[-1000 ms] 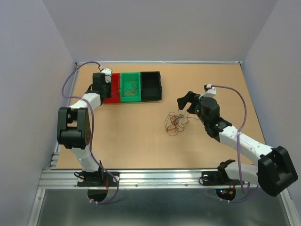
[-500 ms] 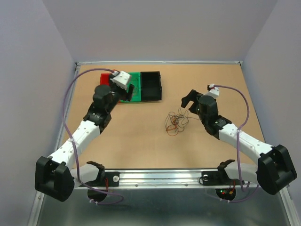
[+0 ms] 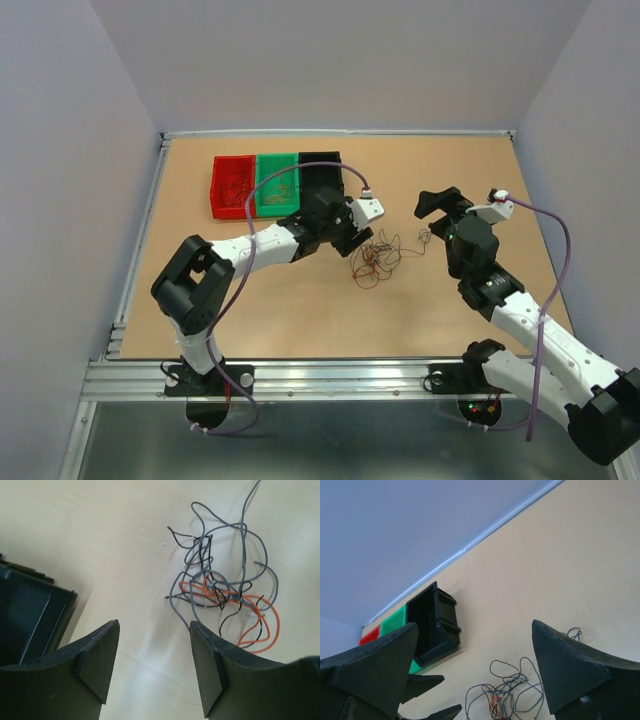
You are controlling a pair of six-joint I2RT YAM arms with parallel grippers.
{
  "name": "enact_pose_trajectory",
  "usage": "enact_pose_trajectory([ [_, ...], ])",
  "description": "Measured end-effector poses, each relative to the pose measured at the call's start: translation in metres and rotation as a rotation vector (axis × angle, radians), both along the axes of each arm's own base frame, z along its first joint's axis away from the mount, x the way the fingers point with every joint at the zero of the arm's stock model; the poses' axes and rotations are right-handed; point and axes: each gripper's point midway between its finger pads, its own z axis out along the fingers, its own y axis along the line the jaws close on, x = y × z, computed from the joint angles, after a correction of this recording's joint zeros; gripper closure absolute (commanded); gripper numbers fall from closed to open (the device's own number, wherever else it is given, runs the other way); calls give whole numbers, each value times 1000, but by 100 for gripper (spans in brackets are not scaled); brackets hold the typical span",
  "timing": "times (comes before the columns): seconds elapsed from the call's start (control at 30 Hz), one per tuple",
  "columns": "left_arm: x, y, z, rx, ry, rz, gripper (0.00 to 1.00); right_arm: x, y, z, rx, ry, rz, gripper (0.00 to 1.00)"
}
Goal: Untangle the cables
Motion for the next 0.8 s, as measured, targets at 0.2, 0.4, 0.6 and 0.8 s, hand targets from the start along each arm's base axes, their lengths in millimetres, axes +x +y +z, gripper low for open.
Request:
enact_pose_trajectory([
  [0.2,2,-20,-8,-4,39,-62,48,-8,-7,11,16,-40,-14,0],
  [0.4,-4,-20,-38,41,90,-99,100,-8,-5,10,12,-36,-2,0],
  [0.6,-9,-11,-64,97,141,-100,100,-7,-3,8,5,-30,10,0],
  [0.8,-2,35,-21,-9,83,-29,100,0,19,-5,-34,2,115,0],
])
